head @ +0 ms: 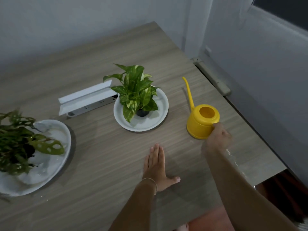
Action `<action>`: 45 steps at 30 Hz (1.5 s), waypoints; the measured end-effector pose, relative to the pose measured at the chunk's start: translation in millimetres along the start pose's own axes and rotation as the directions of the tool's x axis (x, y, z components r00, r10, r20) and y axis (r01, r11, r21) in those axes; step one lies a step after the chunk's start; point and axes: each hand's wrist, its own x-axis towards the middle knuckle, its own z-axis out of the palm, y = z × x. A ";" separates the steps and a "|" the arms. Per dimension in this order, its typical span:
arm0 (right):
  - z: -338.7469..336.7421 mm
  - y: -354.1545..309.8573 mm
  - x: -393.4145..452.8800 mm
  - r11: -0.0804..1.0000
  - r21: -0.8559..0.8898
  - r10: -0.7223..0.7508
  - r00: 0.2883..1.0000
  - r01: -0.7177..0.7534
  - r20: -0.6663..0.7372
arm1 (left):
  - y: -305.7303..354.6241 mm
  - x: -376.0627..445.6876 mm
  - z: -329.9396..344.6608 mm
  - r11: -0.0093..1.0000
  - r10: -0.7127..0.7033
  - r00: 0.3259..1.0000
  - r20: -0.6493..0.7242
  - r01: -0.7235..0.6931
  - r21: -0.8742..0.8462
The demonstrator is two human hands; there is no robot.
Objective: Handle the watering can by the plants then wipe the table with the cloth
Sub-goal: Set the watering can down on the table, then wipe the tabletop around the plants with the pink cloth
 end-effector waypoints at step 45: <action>-78.6 66.7 -169.6 0.645 -0.450 -0.232 0.719 0.618 0.655 | -48.5 -33.7 -13.4 0.956 -0.054 0.993 -0.108 0.020 -0.294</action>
